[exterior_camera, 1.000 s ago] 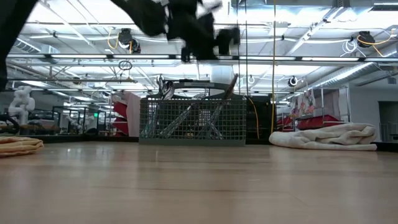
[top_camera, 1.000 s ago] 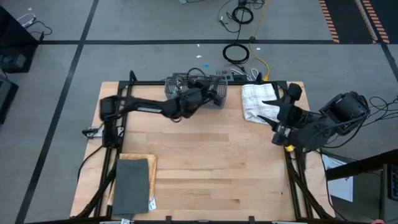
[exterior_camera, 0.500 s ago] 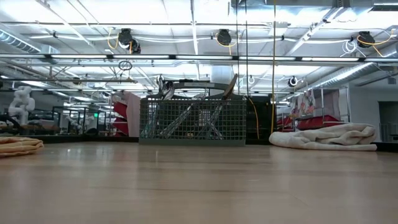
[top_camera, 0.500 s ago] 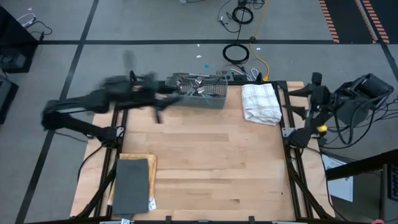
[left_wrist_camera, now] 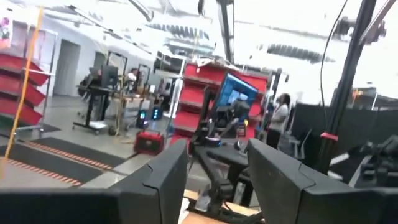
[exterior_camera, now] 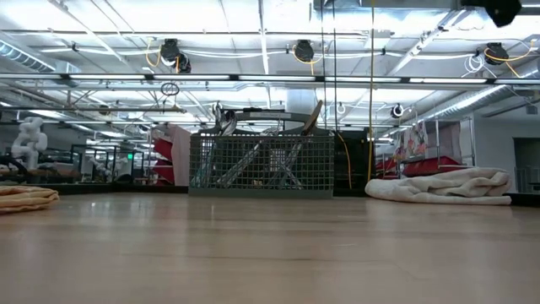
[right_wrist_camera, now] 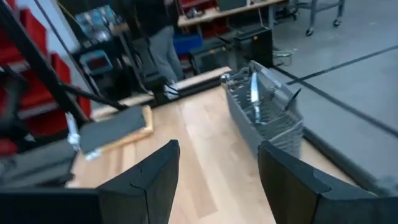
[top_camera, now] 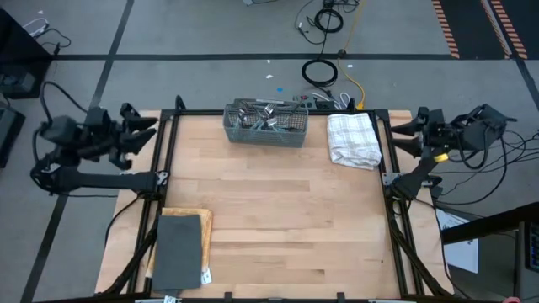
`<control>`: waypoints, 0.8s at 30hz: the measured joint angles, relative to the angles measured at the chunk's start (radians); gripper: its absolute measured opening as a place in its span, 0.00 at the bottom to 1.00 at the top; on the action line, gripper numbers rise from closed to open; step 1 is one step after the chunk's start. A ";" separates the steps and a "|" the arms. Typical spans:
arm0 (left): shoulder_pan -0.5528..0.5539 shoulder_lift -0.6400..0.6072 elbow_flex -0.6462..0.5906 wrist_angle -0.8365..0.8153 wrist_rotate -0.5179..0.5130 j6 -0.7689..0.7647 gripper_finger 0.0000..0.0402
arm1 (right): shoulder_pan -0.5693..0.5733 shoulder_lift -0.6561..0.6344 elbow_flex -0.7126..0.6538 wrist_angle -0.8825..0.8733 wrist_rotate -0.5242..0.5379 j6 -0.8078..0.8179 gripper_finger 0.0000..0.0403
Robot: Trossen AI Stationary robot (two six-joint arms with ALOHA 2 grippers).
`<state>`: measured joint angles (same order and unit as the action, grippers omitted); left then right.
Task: Sort silverware
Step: Return to Home Position
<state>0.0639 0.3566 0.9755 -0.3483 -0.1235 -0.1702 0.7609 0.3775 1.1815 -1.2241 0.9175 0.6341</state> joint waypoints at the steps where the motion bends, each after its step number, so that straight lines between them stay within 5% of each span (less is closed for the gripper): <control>1: 0.000 -0.046 -0.040 0.002 -0.001 -0.015 0.43 | 0.000 -0.033 -0.038 0.038 0.000 -0.009 0.50; 9: 0.000 -0.319 -0.351 0.163 0.040 -0.116 0.43 | -0.001 -0.261 -0.381 0.525 -0.054 -0.221 0.50; 16: 0.000 -0.349 -0.536 0.309 0.178 -0.169 0.43 | 0.000 -0.375 -0.614 1.049 -0.393 -0.525 0.50; 19: 0.000 -0.348 -0.591 0.335 0.232 -0.202 0.43 | 0.000 -0.369 -0.665 1.146 -0.602 -0.607 0.50; 24: 0.000 -0.355 -0.652 0.329 0.268 -0.217 0.43 | 0.000 -0.372 -0.734 1.152 -0.632 -0.549 0.50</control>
<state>0.0635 0.0021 0.3236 -0.0189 0.1448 -0.3872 0.7612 0.0059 0.4476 -0.0719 0.2855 0.0853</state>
